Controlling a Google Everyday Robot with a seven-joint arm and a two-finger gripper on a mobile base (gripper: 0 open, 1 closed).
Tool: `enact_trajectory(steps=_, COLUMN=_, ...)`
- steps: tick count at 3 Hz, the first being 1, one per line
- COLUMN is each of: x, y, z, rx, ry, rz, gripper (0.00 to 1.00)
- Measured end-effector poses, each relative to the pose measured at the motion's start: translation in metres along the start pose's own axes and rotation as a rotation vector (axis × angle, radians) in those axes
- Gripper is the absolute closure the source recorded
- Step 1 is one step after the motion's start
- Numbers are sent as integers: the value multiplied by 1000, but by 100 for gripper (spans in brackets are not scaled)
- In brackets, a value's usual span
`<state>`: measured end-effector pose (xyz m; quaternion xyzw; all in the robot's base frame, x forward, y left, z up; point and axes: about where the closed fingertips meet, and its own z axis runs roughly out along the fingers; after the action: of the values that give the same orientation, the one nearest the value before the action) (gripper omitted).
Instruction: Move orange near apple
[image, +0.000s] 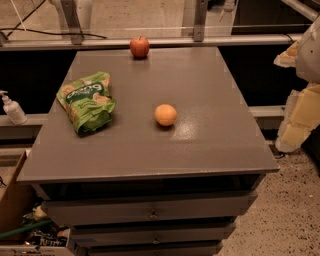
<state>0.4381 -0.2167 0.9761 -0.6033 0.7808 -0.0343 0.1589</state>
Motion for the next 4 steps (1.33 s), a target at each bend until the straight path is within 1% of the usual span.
enact_trajectory(steps=1, x=-1, y=-1, z=-1, rx=3, ry=-5, rz=-1, gripper=0)
enact_trajectory(steps=2, x=-5, y=-3, z=22, rx=-42, ry=-142, rz=54, gripper=0)
enact_trajectory(steps=3, x=-17, y=-7, z=46, rx=-93, ry=-313, rz=118, gripper=0)
enact_trajectory(steps=4, x=-38, y=-10, z=71, rx=-138, ry=-476, rz=174, gripper=0)
